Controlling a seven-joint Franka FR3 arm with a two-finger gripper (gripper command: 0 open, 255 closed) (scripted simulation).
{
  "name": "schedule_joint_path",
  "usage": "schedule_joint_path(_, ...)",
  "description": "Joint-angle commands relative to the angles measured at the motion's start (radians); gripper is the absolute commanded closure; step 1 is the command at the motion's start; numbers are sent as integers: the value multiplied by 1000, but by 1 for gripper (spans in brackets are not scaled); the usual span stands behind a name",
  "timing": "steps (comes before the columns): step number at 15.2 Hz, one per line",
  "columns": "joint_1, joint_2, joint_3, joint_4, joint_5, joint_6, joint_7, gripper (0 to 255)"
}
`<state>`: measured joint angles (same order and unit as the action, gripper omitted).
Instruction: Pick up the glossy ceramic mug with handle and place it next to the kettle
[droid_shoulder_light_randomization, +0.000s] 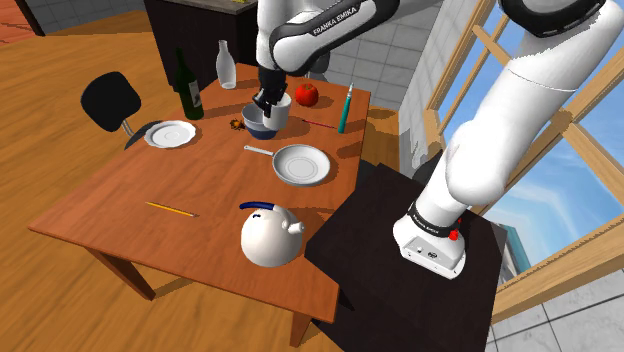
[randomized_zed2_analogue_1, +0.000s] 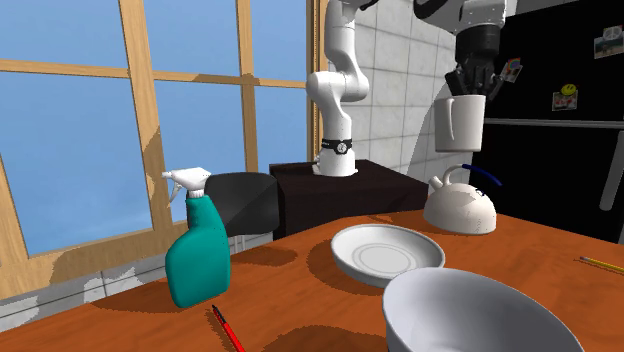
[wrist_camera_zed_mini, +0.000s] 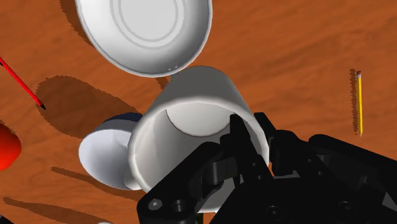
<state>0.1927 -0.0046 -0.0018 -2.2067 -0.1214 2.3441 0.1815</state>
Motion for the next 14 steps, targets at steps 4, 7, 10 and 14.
schedule_joint_path(4, 64, 26, 64, 27, -25, -15, 144, 255)
schedule_joint_path(7, 101, 50, 98, 60, -39, -33, 223, 255)
schedule_joint_path(10, 139, 81, 130, 102, -55, -54, 300, 255)
schedule_joint_path(14, 192, 135, 168, 175, -78, -87, 399, 255)
